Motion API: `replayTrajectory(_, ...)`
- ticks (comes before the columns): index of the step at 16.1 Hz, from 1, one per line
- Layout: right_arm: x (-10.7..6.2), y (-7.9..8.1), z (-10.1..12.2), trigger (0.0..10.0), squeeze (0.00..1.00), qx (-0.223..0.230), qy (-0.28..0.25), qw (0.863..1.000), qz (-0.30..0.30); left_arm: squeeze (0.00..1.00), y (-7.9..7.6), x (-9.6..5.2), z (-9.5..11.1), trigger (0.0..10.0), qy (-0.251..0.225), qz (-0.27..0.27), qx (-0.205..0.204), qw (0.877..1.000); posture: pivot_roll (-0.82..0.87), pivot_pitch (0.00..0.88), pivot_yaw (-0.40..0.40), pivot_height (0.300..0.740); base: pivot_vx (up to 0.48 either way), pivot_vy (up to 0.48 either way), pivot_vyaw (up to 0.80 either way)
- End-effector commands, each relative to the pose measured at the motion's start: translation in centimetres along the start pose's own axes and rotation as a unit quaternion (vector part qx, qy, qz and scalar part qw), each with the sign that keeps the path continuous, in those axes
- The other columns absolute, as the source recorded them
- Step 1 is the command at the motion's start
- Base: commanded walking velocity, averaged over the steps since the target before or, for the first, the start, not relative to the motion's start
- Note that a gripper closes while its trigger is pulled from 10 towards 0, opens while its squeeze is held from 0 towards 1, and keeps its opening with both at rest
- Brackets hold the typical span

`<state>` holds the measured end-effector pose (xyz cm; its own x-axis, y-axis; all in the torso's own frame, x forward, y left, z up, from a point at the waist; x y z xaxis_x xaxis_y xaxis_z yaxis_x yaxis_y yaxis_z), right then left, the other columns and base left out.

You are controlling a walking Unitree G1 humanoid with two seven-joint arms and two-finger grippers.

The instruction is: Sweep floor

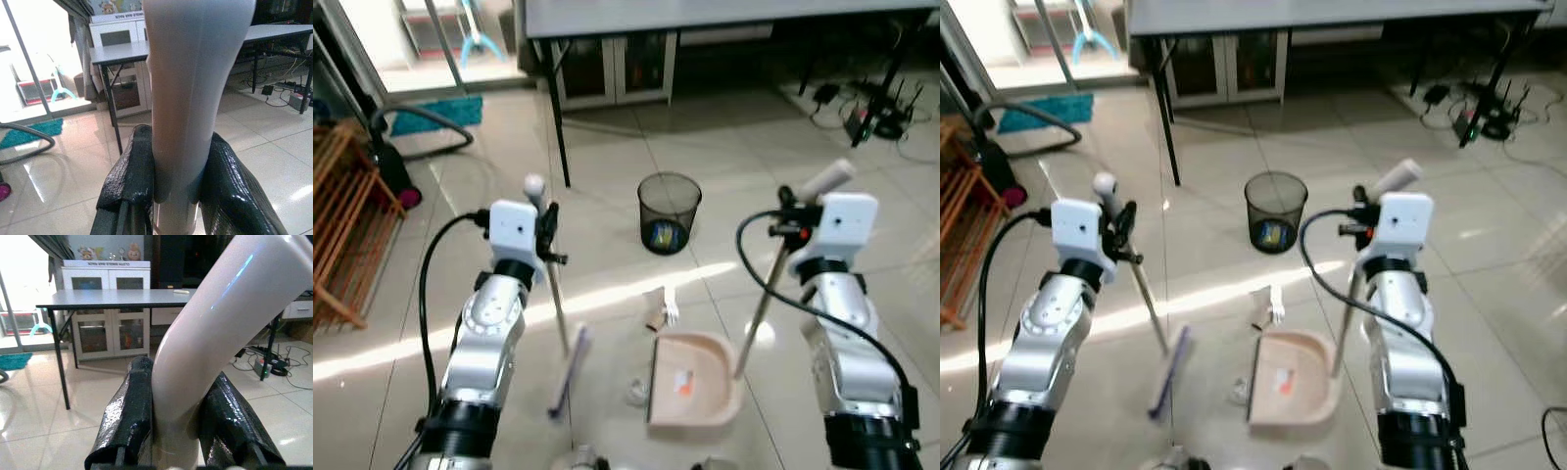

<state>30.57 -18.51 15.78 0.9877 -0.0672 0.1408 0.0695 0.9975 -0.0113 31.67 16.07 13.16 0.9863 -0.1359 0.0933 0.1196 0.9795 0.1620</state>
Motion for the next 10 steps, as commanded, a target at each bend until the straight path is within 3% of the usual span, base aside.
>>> replayTrajectory(1, -0.1, 0.1, 0.6, 10.0, 0.0, 0.002, -0.023, 1.0, 0.004, 0.0, 0.5, 0.3, 0.7, 10.0, -0.018, 0.005, 0.018, 1.0, -0.02, 0.091, 0.068, 0.74, 0.0, 0.0, 0.0)
replayTrajectory(7, 1.1, -0.9, 0.4, 10.0, 0.0, -0.067, -0.028, 0.997, -0.004, 0.0, 0.2, 1.5, 0.4, 10.0, -0.014, -0.01, 0.033, 0.999, 0.01, 0.158, 0.074, 0.74, 0.0, 0.0, 0.0)
replayTrajectory(10, 2.3, -0.9, 0.3, 10.0, 0.0, -0.098, -0.027, 0.995, -0.013, 0.0, 0.0, 2.8, 0.7, 10.0, -0.025, -0.011, 0.017, 0.999, 0.0, 0.202, 0.058, 0.74, 0.0, 0.0, 0.0)
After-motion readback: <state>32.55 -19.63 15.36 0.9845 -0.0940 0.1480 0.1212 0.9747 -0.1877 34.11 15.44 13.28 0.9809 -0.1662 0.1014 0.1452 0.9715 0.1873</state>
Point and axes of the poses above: a point about 5 cm out from each wrist's last joint towards the gripper, its own x axis pointing out of the wrist towards the gripper, its own z axis along the axis of the wrist's last joint, y = z × x, the point moved 1 cm from there along x, pointing out of the wrist towards the gripper, and after that the axes turned 2 degrees about x, right-handed, at the moved point
